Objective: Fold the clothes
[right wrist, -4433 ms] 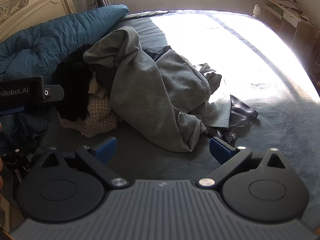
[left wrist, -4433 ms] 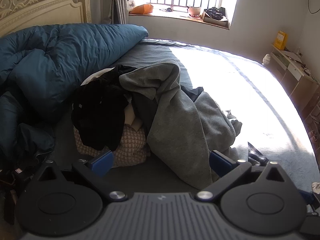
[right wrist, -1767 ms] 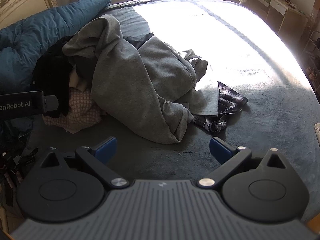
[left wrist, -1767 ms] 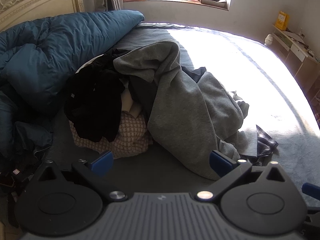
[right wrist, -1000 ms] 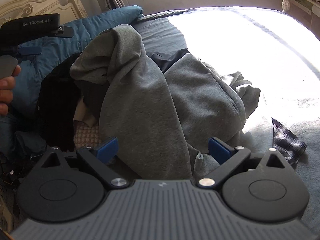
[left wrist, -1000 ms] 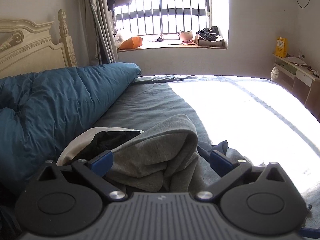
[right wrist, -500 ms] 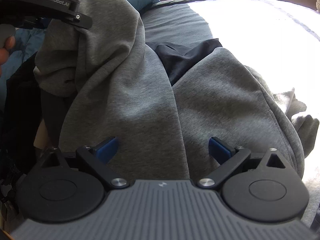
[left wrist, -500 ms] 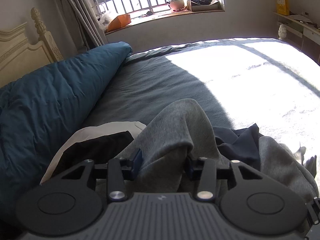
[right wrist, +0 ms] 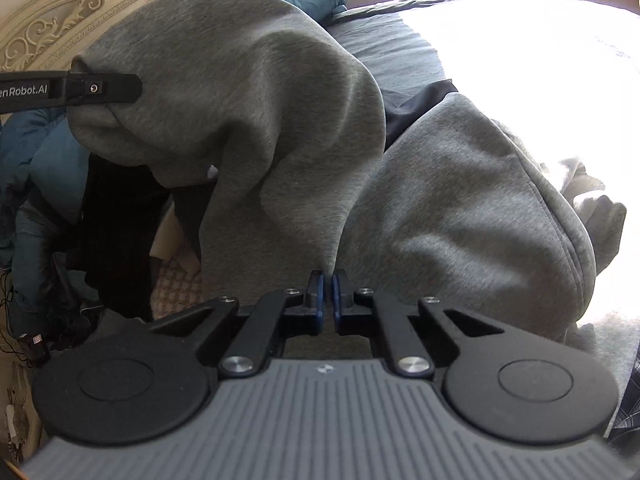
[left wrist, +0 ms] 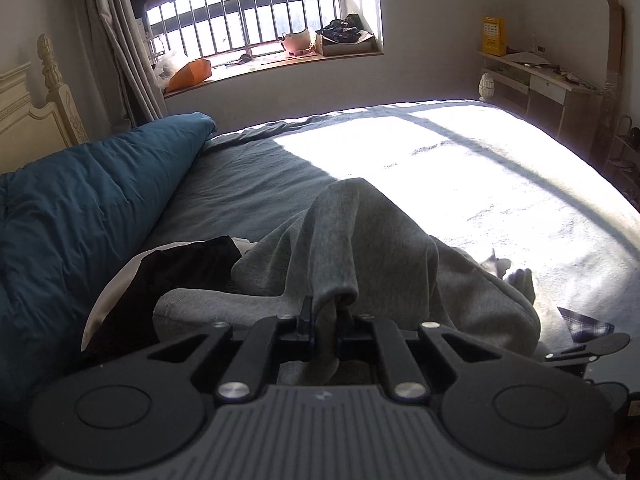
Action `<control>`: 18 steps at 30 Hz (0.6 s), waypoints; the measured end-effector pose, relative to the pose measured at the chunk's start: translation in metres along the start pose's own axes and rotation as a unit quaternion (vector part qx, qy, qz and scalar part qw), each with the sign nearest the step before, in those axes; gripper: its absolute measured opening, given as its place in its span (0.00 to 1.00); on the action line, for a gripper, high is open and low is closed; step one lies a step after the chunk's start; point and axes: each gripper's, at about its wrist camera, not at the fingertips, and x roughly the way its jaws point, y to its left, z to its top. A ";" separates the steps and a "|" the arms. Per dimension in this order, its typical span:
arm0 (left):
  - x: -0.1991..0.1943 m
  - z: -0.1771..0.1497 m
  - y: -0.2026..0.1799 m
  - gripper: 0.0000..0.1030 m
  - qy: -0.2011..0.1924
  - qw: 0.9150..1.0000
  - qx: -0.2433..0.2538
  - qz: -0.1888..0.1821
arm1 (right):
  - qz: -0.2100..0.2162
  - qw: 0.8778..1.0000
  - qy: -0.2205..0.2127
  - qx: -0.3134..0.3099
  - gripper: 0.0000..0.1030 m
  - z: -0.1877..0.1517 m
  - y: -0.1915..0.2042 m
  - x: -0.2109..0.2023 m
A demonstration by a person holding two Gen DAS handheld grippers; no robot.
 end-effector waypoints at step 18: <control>-0.171 -0.201 -0.065 0.08 0.149 0.986 -0.044 -0.064 | 0.021 0.992 0.121 0.005 0.03 -0.199 0.035 -0.135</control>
